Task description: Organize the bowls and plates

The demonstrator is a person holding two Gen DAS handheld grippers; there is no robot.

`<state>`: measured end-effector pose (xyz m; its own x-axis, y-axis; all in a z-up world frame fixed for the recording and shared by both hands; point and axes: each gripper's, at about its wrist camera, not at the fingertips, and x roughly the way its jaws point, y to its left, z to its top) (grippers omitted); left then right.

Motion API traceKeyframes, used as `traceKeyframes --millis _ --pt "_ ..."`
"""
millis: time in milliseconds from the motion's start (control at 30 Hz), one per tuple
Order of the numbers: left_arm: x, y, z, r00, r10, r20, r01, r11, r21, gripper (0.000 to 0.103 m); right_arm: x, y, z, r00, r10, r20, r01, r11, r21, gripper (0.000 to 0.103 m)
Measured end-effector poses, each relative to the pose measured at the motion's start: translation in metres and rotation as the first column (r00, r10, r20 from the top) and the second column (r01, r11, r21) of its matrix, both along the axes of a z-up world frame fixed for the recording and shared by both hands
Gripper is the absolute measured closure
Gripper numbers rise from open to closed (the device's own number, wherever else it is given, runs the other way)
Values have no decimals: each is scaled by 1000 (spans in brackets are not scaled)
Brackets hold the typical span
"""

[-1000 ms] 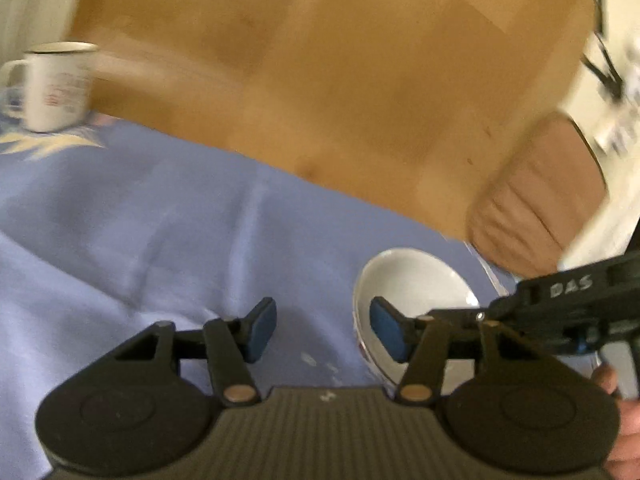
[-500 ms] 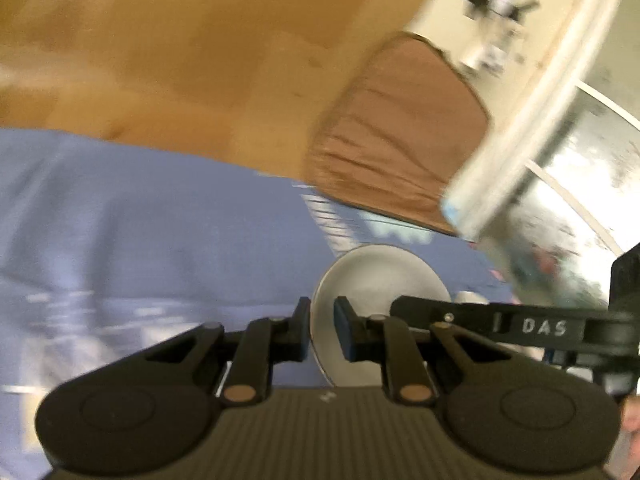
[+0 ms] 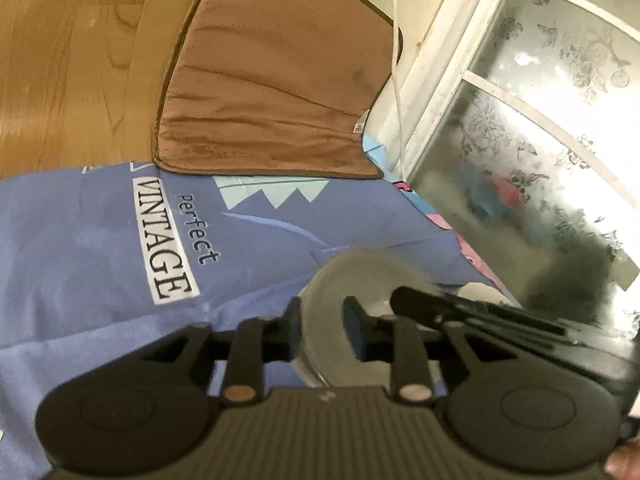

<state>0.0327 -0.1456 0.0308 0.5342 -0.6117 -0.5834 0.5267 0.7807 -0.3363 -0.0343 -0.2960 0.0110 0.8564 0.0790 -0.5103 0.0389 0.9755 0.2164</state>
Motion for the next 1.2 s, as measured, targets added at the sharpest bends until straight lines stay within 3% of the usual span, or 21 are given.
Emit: traceKeyframes --millis 67,100,167,267,567,800,1100,1200 --pt "-3 1 4 998 34 44 -36 999 29 68 1 -1 -3 999 -26 25 26 999 -24 72" --pt "-4 -1 7 997 46 63 -49 998 38 60 0 -1 -4 999 -35 39 36 999 -30 71" --pt "-7 3 12 994 64 91 -68 997 42 58 -2 -5 -4 996 -50 70 51 999 -11 64" --pt "-15 12 18 987 100 128 -107 993 51 55 -19 -9 1 989 -70 129 70 998 3 64" --pt "-38 45 15 954 242 175 -263 959 108 47 -62 34 -4 949 -37 312 83 987 -135 64" --pt "-48 78 0 939 313 141 -332 934 130 44 -74 64 -7 951 47 305 -7 991 -130 64" --pt "-59 98 -10 930 338 142 -357 922 147 38 -85 81 -11 967 32 252 -15 997 -70 59" --pt "-62 103 -11 931 336 144 -356 922 149 32 -84 84 -16 976 31 214 -20 998 -53 56"
